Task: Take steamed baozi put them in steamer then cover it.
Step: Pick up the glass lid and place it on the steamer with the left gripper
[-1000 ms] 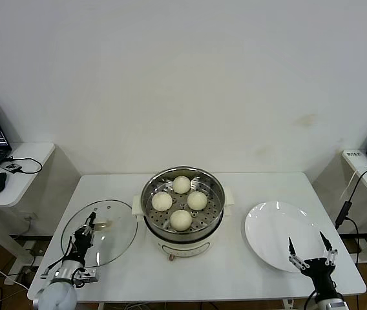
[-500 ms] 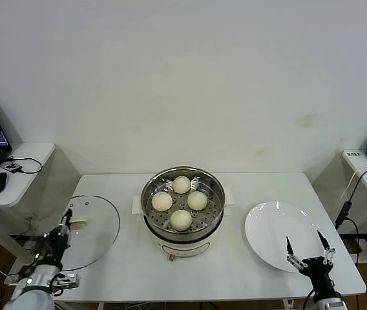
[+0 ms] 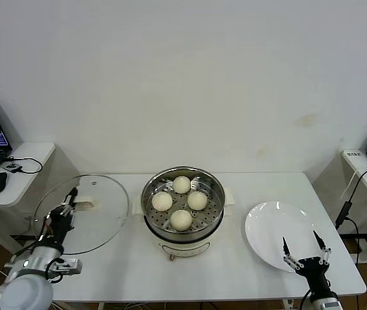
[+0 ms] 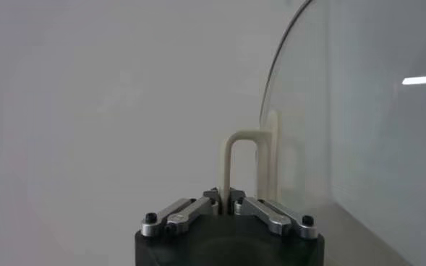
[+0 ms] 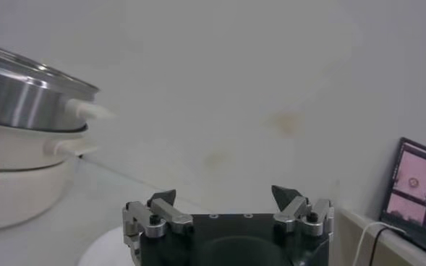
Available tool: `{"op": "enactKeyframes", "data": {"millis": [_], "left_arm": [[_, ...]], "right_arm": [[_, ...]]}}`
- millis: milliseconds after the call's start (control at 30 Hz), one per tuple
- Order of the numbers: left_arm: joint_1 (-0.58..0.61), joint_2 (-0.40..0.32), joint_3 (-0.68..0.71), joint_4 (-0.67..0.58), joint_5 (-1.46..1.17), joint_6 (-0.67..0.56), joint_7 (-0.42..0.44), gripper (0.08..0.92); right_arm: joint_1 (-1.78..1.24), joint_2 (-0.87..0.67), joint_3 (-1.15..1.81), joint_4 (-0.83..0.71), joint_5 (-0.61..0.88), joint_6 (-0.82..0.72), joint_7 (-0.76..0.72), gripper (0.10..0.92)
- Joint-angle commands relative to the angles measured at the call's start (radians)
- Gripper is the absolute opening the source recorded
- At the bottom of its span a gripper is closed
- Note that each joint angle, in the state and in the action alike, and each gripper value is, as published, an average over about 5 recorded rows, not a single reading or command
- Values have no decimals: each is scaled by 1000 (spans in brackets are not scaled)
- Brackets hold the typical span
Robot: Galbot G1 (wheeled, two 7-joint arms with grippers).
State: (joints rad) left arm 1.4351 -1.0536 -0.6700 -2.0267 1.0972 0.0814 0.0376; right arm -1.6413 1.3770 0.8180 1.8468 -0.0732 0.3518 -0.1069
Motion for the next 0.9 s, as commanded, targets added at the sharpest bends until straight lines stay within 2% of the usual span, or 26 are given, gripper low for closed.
{"op": "enactKeyframes", "data": {"millis": [33,200,467,600,900], "left_arm": [[-122,59,253,-112,-49,142,100,149],[-220,9,389,-63,-5,191,128,149],[-313,-209,491,-9,225,210,192,149],[-339,-293,513,3,321,211,223,149],[-386,-381,558,66,381,231,258,148]], "right_arm": [[-1,15,-4,-2,-50,11,2,823],[14,51,-13,-13,-93,26,4,823],[35,76,-17,-62,-127,50,8,823],[34,79,-19,-81,-146,64,11,823],[28,93,-29,-95,-171,77,13,823]]}}
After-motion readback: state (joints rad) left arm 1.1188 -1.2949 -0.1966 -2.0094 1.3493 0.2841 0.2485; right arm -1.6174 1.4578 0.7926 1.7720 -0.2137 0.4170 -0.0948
